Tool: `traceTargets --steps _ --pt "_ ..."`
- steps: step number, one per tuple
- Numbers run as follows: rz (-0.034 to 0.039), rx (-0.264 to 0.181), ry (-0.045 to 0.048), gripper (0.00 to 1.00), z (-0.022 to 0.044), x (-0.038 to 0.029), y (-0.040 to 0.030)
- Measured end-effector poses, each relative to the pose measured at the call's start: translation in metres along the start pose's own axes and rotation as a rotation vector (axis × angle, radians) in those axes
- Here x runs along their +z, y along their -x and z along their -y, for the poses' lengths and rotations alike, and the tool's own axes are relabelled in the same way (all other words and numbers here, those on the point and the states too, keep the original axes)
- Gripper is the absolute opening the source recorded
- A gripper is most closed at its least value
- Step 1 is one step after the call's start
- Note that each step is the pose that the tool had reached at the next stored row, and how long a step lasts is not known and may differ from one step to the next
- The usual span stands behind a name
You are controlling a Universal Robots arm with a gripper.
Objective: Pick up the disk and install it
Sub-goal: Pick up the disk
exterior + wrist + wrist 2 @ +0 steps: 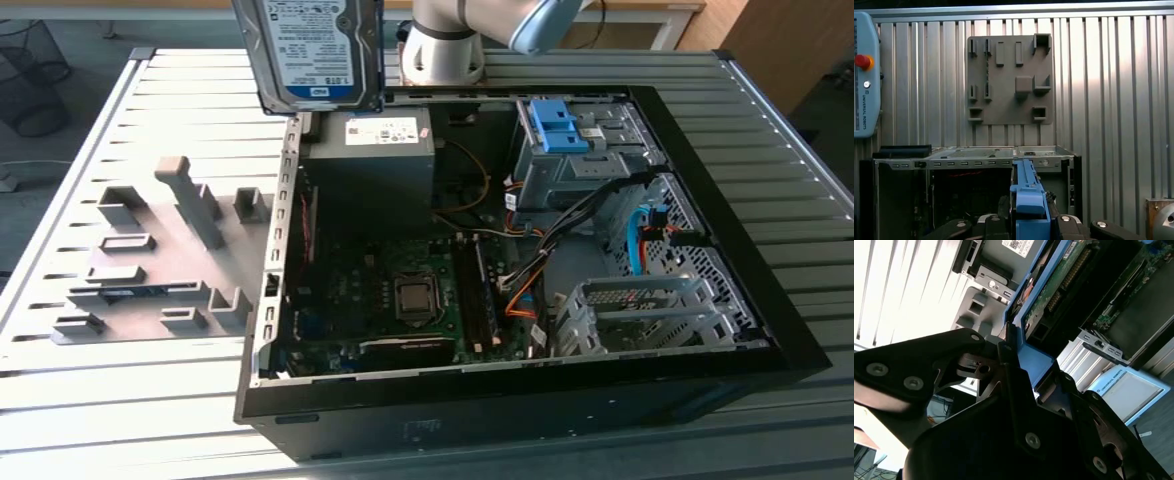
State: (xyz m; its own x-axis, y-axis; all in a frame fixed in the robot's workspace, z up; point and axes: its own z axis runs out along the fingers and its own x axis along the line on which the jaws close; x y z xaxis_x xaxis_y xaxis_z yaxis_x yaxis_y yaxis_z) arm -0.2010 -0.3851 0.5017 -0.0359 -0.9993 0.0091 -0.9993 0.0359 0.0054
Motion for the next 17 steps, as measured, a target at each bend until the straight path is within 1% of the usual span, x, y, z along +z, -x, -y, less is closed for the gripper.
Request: traceTargets --steps 3,5,8,17 --pt "0.0000 0.000 0.0000 0.36 0.0077 0.0000 -0.0006" --pt "0.0000 0.000 0.0000 0.36 0.0104 0.0000 -0.0018" --pt "-0.0001 0.000 0.0001 0.36 0.0127 0.0000 -0.0058" --pt "0.0000 0.000 0.0000 0.36 0.0157 0.0001 -0.0194"
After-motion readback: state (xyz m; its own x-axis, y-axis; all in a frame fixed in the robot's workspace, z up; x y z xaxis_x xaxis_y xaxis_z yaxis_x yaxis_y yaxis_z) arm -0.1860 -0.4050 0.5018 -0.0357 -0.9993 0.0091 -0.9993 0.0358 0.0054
